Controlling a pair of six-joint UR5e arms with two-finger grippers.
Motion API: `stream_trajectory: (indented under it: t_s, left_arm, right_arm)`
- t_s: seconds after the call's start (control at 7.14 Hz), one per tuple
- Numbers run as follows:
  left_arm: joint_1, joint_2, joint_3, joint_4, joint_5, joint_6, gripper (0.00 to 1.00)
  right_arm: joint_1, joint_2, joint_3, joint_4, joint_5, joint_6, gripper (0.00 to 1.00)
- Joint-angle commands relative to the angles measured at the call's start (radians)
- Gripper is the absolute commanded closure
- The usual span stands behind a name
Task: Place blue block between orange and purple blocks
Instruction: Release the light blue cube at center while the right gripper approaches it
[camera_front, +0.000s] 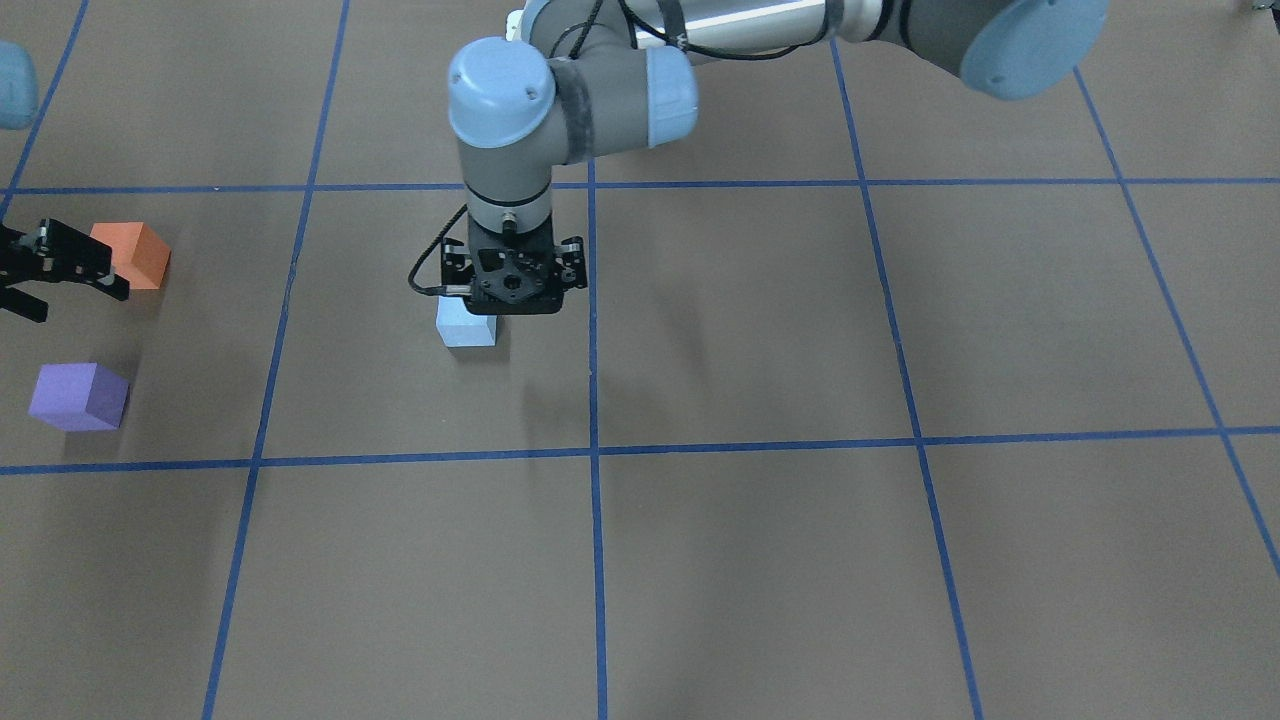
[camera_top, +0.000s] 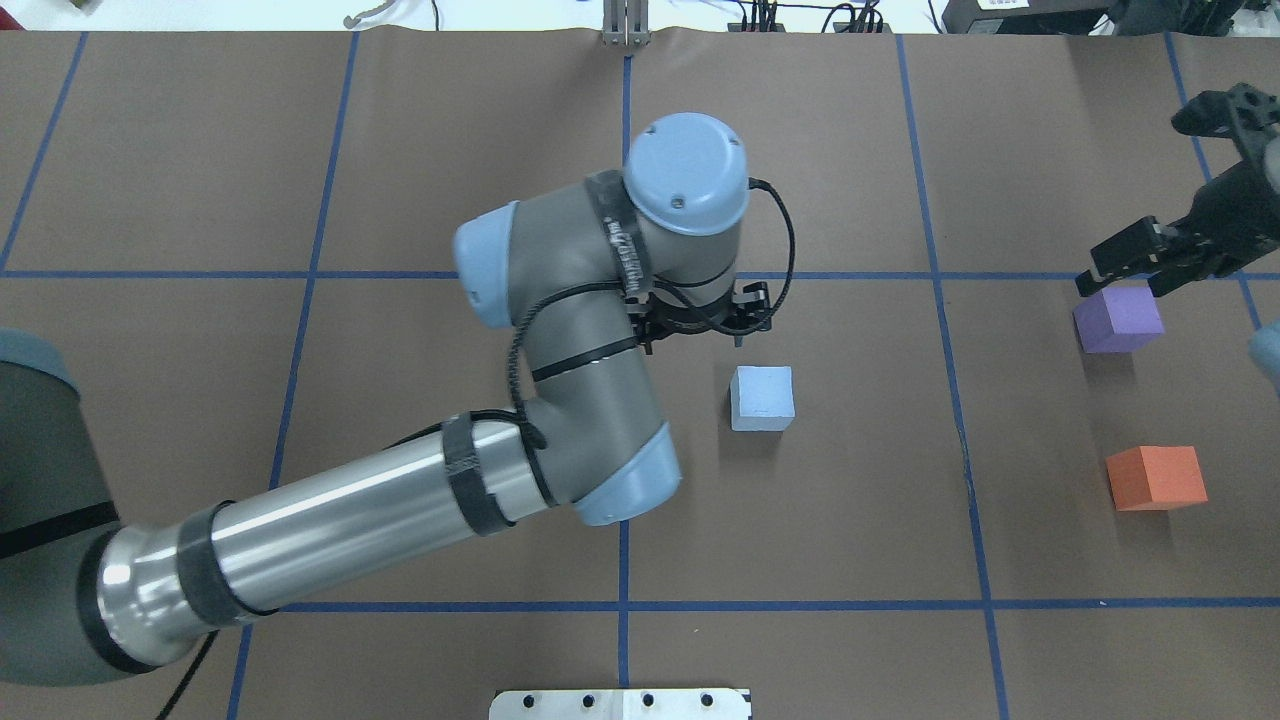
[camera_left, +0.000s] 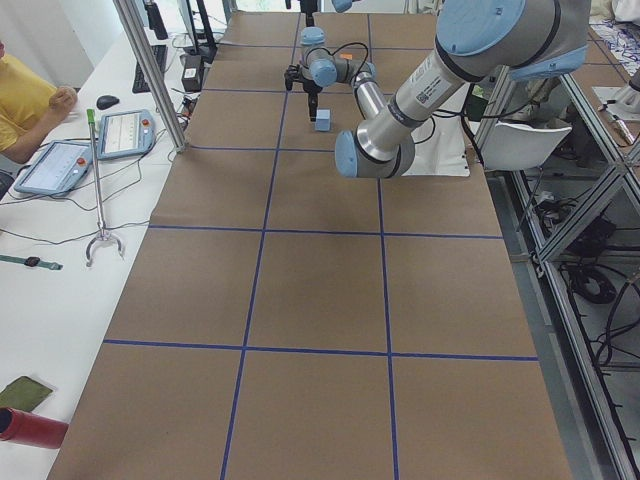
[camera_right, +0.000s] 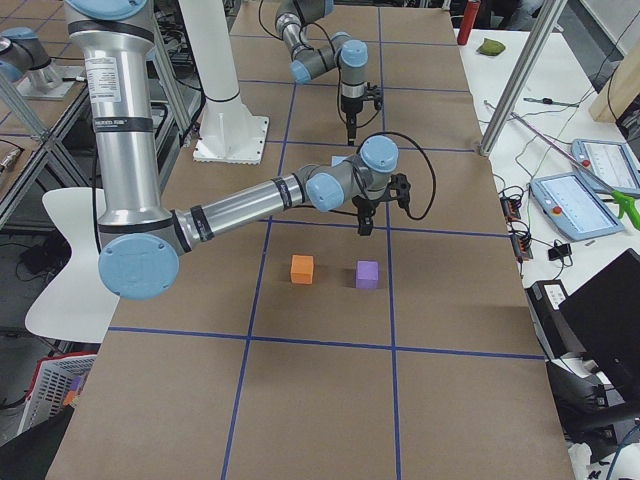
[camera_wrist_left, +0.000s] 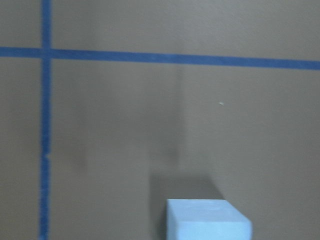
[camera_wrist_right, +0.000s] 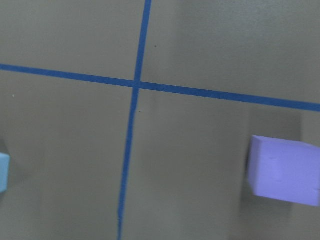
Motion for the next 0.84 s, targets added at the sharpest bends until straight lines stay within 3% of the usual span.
stream_trajectory:
  t_s: [0.0,0.28,0.42,0.7]
  left_arm:
    - [-0.083,0.307,-0.329,0.011,-0.061,0.071,0.00]
    - [-0.158,0.540,-0.494,0.006,-0.106,0.237,0.00]
    - [-0.158,0.547,-0.495,0.006,-0.103,0.236,0.00]
    - [-0.157,0.550,-0.487,0.006,-0.103,0.236,0.00]
  right_arm:
    - [-0.212,0.127,0.005,0.001,-0.161,0.300,0.00]
    - [-0.372,0.214,0.005,0.001,-0.267,0.481,0.00]
    - [-0.482,0.266,-0.005,0.001,-0.416,0.561,0.00]
    - [-0.546,0.306,-0.033,0.001,-0.482,0.594,0.00]
